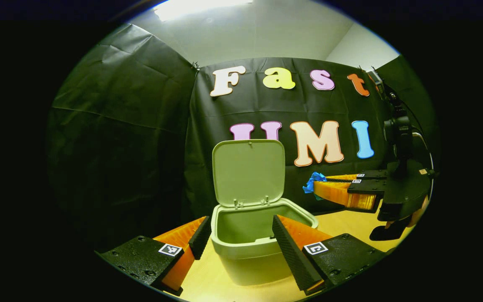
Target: Press the lid of the desktop garbage bin to open it, pick up the crumpled paper on the desktop and throw it into the bin, then pick up the pop can on the desktop and drop it into the bin, and finally close the garbage bin lid.
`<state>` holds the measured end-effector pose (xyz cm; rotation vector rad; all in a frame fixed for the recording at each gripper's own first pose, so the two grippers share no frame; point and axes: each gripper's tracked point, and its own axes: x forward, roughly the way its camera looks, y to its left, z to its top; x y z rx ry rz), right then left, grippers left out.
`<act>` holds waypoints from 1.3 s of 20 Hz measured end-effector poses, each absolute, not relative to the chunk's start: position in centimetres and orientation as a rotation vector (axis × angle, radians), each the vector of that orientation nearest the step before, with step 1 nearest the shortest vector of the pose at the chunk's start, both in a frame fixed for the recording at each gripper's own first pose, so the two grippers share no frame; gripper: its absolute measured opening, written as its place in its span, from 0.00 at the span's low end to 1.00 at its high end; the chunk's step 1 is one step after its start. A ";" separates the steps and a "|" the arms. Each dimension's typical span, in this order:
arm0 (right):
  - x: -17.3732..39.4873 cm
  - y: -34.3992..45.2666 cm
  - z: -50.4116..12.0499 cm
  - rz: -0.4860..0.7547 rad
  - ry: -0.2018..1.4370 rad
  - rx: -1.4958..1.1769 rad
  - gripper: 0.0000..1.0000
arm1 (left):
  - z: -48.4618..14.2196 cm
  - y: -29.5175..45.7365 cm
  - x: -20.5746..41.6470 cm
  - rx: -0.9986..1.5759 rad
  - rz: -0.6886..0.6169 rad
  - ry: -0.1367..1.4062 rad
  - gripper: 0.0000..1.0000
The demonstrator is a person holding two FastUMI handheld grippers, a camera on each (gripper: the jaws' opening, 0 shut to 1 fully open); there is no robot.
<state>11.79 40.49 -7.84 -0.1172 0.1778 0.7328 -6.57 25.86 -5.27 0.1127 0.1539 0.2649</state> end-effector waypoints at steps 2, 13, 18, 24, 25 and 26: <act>11.4 42.4 -8.4 0.775 0.201 -0.095 0.20 | -5.8 26.6 -7.1 0.108 0.270 0.168 0.90; 12.7 34.1 -9.1 0.662 0.221 -0.067 0.96 | -9.0 18.8 -4.8 0.078 0.120 0.216 0.92; 14.4 23.0 -9.8 0.493 0.254 -0.063 0.95 | -10.4 11.1 -3.1 0.038 -0.009 0.231 0.92; 13.5 10.7 -10.8 0.308 0.297 -0.078 0.99 | -15.1 1.8 -1.9 -0.031 -0.193 0.324 0.90; 13.1 9.1 -11.0 0.285 0.304 -0.081 0.98 | -16.2 0.6 -2.0 -0.040 -0.212 0.352 0.92; 12.9 7.6 -11.2 0.263 0.310 -0.085 0.99 | -17.2 -0.5 -2.1 -0.044 -0.229 0.375 0.90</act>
